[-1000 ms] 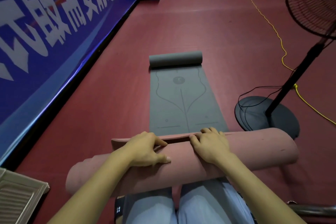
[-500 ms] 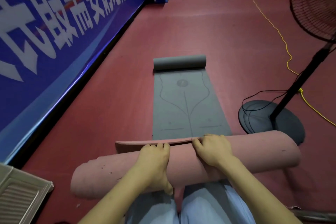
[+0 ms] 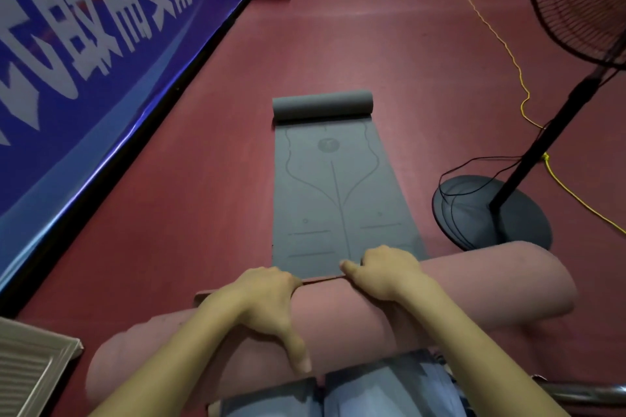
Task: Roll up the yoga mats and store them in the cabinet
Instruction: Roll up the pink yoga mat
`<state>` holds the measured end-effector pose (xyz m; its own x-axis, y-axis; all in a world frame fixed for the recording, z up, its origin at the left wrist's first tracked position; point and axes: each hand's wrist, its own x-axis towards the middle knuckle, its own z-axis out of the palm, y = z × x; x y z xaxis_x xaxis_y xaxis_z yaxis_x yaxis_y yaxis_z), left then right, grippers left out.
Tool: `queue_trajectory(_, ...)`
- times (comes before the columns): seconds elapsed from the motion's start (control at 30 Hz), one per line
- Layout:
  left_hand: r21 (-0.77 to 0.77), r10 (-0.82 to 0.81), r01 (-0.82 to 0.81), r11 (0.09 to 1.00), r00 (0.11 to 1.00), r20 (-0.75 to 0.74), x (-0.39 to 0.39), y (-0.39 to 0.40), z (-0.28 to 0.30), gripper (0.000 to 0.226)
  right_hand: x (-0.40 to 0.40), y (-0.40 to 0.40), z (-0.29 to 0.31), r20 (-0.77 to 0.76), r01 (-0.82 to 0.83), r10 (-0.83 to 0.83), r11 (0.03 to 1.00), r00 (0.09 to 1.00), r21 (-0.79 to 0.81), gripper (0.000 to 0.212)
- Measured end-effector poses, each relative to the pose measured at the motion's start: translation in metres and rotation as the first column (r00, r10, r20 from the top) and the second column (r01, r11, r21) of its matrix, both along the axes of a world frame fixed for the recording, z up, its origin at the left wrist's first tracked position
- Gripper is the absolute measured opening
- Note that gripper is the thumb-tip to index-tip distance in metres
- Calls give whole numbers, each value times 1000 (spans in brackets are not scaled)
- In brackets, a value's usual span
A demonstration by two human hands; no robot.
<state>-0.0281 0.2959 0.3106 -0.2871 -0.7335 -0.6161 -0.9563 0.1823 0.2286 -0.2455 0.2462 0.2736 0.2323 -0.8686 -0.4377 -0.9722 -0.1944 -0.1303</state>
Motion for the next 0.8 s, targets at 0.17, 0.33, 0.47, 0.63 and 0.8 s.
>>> queue_trajectory(0.17,187,189,-149,971,958,-215,24,-25,-17,85,2,7,-9,29,-24,33,960,999,-280,58)
queue_trajectory(0.33,104,269,-249,963,901,-339,43,-57,-32,74,1,17,-30,179,1,99,872,979,-489,50)
queue_trajectory(0.47,-39,286,-321,946,888,-359,51,-74,-28,50,-4,28,-36,235,-124,297,823,925,-554,75)
queue_trajectory(0.63,-197,272,-324,925,930,-247,62,-75,-9,22,10,11,-18,-22,-365,386,850,922,-380,142)
queue_trajectory(0.8,-793,48,-394,465,905,-422,35,-24,-17,24,7,-8,-3,52,-287,360,814,931,-505,114)
